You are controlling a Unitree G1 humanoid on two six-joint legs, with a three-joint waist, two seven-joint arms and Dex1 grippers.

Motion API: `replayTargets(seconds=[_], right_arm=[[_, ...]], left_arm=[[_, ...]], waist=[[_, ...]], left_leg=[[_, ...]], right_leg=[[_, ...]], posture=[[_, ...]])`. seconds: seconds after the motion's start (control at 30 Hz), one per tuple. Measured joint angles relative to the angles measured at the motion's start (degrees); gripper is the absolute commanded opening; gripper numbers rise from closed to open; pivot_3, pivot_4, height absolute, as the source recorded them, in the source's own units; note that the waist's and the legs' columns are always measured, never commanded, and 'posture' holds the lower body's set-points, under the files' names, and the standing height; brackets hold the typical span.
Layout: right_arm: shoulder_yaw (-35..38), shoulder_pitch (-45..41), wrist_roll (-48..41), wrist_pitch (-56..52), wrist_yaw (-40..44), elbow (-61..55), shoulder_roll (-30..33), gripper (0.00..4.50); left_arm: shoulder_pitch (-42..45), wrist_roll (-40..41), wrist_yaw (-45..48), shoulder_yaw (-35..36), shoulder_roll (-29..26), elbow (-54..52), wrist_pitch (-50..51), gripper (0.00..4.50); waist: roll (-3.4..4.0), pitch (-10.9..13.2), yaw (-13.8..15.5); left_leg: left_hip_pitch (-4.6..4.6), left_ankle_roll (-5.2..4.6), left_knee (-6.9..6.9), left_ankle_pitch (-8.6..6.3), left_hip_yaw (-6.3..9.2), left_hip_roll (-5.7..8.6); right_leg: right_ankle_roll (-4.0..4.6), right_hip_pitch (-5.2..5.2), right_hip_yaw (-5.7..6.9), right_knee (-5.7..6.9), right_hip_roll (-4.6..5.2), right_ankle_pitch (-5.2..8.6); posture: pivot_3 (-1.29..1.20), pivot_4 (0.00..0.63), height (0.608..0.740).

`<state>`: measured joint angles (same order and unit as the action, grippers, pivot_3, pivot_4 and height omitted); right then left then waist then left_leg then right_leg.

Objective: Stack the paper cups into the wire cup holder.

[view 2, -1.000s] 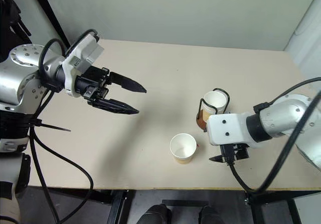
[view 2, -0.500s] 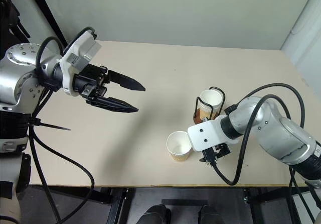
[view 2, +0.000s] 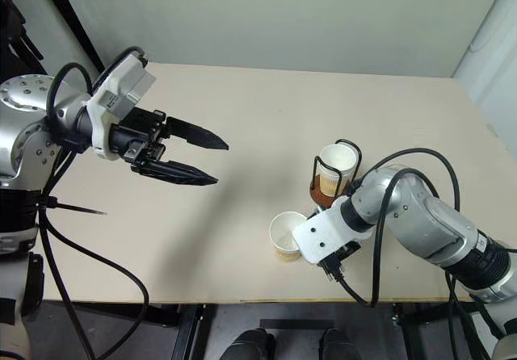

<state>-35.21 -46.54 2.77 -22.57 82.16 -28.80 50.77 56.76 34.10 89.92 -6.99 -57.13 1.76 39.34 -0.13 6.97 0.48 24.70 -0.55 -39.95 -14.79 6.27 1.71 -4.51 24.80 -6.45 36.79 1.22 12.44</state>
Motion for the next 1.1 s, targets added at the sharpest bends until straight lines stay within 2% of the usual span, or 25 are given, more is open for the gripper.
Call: replayTargets(seconds=[0.17,0.5,0.63,0.93,1.1], right_arm=[[-0.03,0.11,2.82,1.55,0.54,0.53,-1.25,0.05],[0.32,0.22,4.28,2.11,1.15,1.56,-1.71,0.02],[2.93,0.35,2.77,0.54,2.44,1.64,0.41,0.02],[14.35,0.39,-2.18,-0.51,5.74,4.74,10.77,0.02],[21.55,7.65,-5.09,1.72,9.16,5.04,21.82,0.02]], left_arm=[[-0.01,-0.03,-0.20,0.04,0.00,-0.62,0.37,3.47],[-0.01,-0.33,-0.58,0.04,0.21,-0.62,0.49,3.47],[0.00,-0.59,-0.58,0.04,0.35,-0.57,0.48,3.47],[0.02,-1.93,-0.53,0.14,0.34,0.77,-0.26,3.47],[0.05,-2.21,-0.34,0.47,-0.10,1.27,-0.65,3.47]], waist=[[0.00,0.00,0.00],[0.00,0.00,0.00],[0.00,0.00,0.02],[0.00,0.00,0.03],[0.01,0.01,0.43]], left_leg=[[-0.01,0.00,0.01,0.00,0.02,-0.01],[-0.01,0.01,0.02,0.00,0.03,-0.01],[0.06,0.03,0.02,-0.01,0.03,0.00],[0.20,0.14,0.23,0.00,0.03,-0.02],[0.27,0.21,0.49,0.00,0.06,-0.02]], right_leg=[[0.05,0.00,0.01,0.02,0.00,-0.01],[0.11,0.00,0.01,0.01,0.00,0.01],[0.14,0.01,0.01,-0.02,0.00,0.02],[0.18,0.21,0.01,-0.09,0.00,0.04],[0.11,0.23,0.00,-0.44,0.02,0.01]], posture=[[0.00,0.150,0.740],[0.00,0.150,0.740],[0.00,0.150,0.740],[0.00,0.150,0.740],[0.00,0.150,0.740]])
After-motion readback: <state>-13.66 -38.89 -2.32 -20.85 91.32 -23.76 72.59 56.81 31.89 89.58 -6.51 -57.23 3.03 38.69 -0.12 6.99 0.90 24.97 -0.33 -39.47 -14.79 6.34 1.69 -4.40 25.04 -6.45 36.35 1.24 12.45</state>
